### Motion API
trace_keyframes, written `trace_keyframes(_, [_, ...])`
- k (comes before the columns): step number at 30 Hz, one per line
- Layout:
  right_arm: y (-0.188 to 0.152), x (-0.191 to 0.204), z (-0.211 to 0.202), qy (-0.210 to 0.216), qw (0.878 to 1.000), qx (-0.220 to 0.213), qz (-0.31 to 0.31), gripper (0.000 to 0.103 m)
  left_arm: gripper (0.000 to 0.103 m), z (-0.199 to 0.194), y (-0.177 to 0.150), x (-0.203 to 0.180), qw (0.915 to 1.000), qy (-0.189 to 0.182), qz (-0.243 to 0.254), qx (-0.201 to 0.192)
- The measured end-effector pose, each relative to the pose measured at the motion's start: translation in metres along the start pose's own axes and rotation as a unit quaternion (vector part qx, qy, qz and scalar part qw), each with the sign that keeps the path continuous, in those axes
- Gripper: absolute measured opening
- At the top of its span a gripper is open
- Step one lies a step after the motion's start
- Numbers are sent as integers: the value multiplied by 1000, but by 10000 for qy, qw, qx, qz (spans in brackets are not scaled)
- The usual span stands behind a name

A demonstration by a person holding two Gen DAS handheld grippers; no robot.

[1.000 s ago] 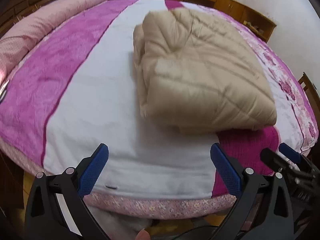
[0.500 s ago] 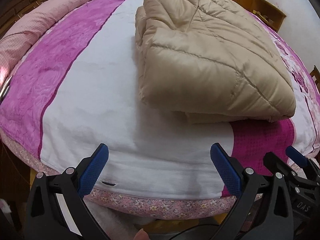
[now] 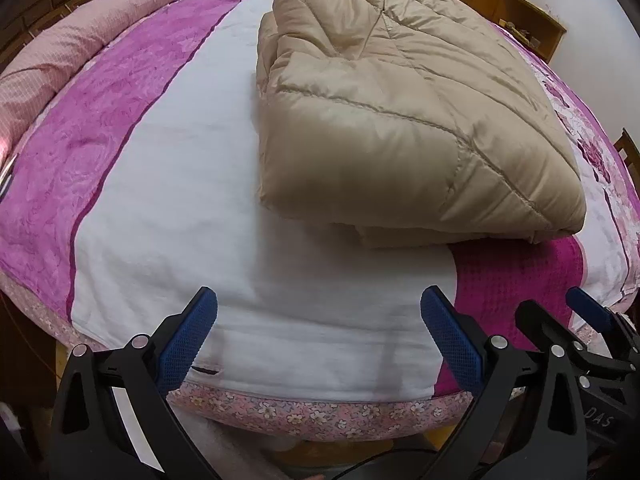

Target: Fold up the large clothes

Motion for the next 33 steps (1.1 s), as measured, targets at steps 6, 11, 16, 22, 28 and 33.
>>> trace_keyframes(6, [0, -3, -3, 6, 10000, -38, 78, 98, 97, 0, -4, -1, 9998, 142, 117, 18])
trace_keyframes(11, [0, -3, -5, 20, 10000, -62, 68, 98, 97, 1, -6, -2, 9997, 154, 158, 72])
trace_keyframes(16, [-1, -4, -5, 1, 9999, -51, 94, 98, 97, 1, -6, -1, 9997, 161, 195, 68])
trace_keyframes(22, [-1, -3, -5, 15, 10000, -54, 62, 98, 97, 1, -6, -4, 9997, 128, 217, 60])
trace_keyframes(28, [-1, -2, -4, 27, 10000, -51, 62, 98, 97, -3, -6, -4, 9994, 237, 247, 18])
trace_keyframes(33, [-1, -2, -5, 25, 10000, -48, 60, 98, 97, -4, -7, -5, 9993, 253, 283, 15])
Point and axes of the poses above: each gripper's, at about its wrist camera, not at the fingertips, and z roughly the way its jaws point, x to its left, y to its top, the point moved 7 cm from there along z, roughly the way its jaws point, and after that the axes turned 7 degrees about y, right-handed, at the moved point
